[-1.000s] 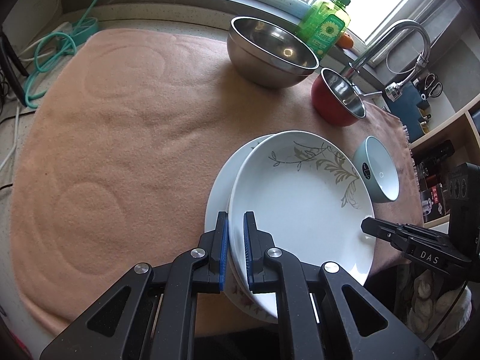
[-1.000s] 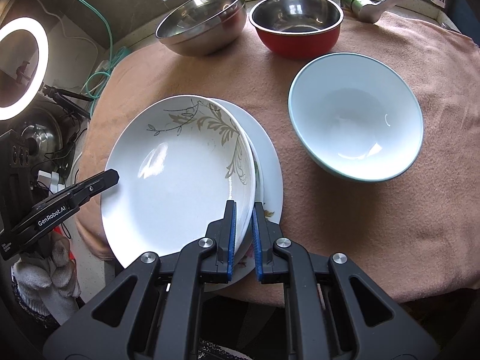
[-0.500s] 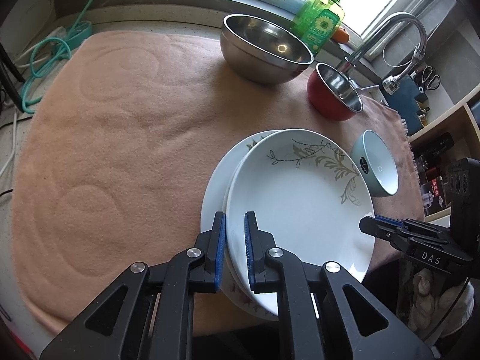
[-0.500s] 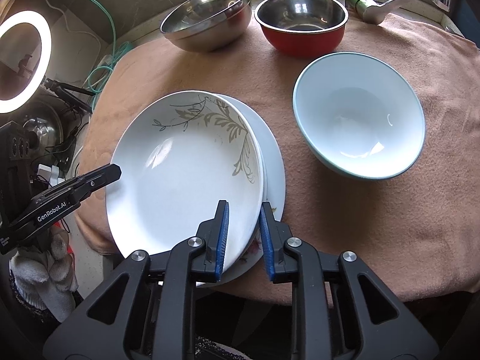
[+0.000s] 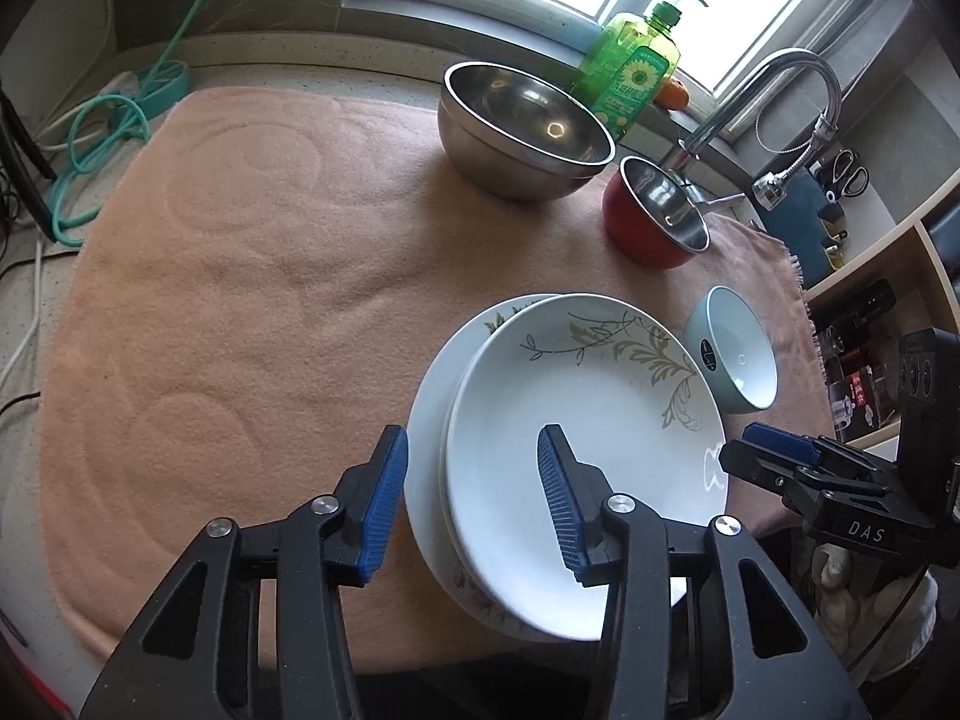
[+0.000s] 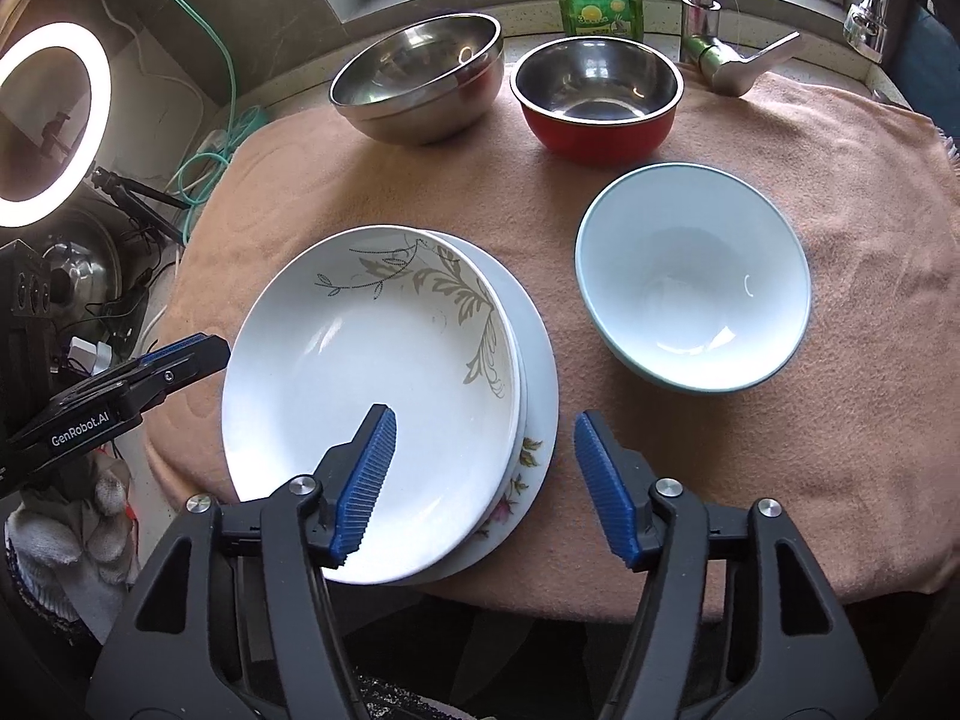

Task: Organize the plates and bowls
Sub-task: 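Move the open right gripper to the large steel bowl's rim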

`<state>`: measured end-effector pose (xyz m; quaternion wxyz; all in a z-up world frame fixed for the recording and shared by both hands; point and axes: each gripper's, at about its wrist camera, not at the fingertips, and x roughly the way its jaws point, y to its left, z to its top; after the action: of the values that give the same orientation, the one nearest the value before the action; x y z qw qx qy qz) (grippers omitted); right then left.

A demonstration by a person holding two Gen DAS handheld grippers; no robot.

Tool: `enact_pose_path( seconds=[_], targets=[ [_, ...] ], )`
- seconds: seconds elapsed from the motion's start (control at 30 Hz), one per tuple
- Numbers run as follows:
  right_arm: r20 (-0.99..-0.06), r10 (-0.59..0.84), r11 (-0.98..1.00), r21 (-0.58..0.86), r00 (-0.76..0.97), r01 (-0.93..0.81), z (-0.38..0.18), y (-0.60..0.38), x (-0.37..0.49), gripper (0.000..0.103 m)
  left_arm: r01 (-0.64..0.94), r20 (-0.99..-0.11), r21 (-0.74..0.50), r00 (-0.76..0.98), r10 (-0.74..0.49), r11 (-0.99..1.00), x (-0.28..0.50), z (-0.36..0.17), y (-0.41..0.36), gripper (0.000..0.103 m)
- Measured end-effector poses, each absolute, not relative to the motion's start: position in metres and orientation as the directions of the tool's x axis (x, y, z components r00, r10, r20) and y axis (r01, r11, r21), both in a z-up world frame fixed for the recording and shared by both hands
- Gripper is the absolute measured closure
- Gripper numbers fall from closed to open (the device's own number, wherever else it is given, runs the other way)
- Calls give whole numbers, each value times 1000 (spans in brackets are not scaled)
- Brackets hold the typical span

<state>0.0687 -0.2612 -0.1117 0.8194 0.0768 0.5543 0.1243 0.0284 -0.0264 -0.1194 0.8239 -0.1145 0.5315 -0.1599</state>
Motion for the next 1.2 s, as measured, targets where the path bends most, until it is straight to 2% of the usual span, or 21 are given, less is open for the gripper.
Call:
enact_pose_path(
  seconds=[0.03,0.1,0.13,0.87,1.2],
  targets=[
    [-885,290,957,264,363,-121,-109,-261,70,27,146,-839,-358,383,-387,922,30,-118,-28,56],
    [-878,297,955,267,375,-131,-103,-260,73,22,145,-838,-359,385,-387,922,33,-115,-27,38],
    [-874,299,954,269,382,-133,-99,-261,74,19,142,-834,-360,395,-386,922,34,-113,-26,38],
    [-780,381,922,356,495,-149,-25,-262,175,18,146,-781,-345,503,-370,927,113,-66,-2,37],
    [-773,429,899,418,467,-132,-32,-261,243,18,144,-782,-371,484,-392,917,164,-69,-3,37]
  ],
)
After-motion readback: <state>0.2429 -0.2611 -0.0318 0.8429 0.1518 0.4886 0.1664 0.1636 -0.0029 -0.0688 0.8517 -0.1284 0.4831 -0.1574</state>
